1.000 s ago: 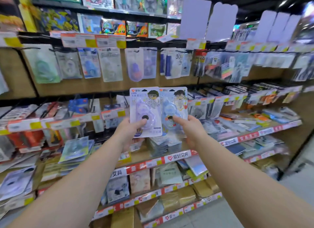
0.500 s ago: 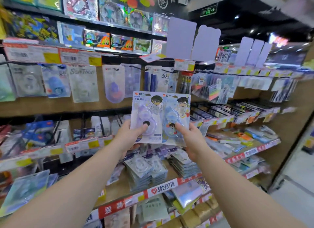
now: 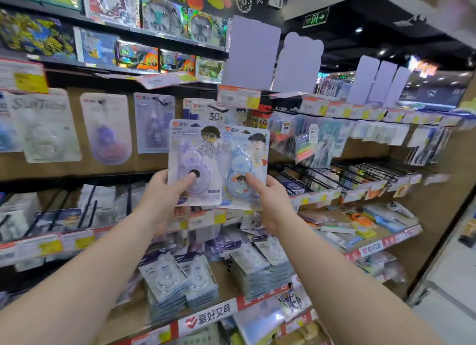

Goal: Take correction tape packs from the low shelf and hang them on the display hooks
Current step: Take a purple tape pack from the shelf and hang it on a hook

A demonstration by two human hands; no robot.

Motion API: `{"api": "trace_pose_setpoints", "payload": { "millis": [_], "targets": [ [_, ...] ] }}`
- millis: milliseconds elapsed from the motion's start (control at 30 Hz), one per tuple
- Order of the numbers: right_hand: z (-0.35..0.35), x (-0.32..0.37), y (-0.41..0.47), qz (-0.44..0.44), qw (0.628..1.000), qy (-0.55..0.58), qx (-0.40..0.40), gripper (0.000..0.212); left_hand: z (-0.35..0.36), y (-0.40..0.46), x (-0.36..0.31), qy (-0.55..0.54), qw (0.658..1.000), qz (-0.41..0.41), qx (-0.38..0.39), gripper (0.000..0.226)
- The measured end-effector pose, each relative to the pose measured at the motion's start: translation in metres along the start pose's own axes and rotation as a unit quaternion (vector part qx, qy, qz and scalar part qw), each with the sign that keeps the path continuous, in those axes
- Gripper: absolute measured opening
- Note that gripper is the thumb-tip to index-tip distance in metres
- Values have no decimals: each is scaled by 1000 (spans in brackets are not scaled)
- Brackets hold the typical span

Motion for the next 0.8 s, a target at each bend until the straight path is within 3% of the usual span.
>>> {"api": "trace_pose_setpoints", "payload": {
  "millis": [267, 467, 800],
  "targets": [
    [-46, 16, 59, -54, 998, 17, 18, 28, 49, 14, 0, -35, 999, -12, -39, 34],
    [-67, 27, 86, -78, 996, 26, 37, 28, 72, 15, 5, -60, 995, 1, -81, 15],
    [-74, 22, 112, -102, 993, 18, 62, 27, 89, 13, 11, -35, 994, 13, -98, 15]
  ]
}}
Point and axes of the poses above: each hand's wrist, its own y-axis towards the middle knuckle, its own z-axis out of the palm, x = y × z, the point moved 1 cm from there along y, towards the middle knuckle, and after that the axes turned 8 degrees about y, right-handed, at the moved point
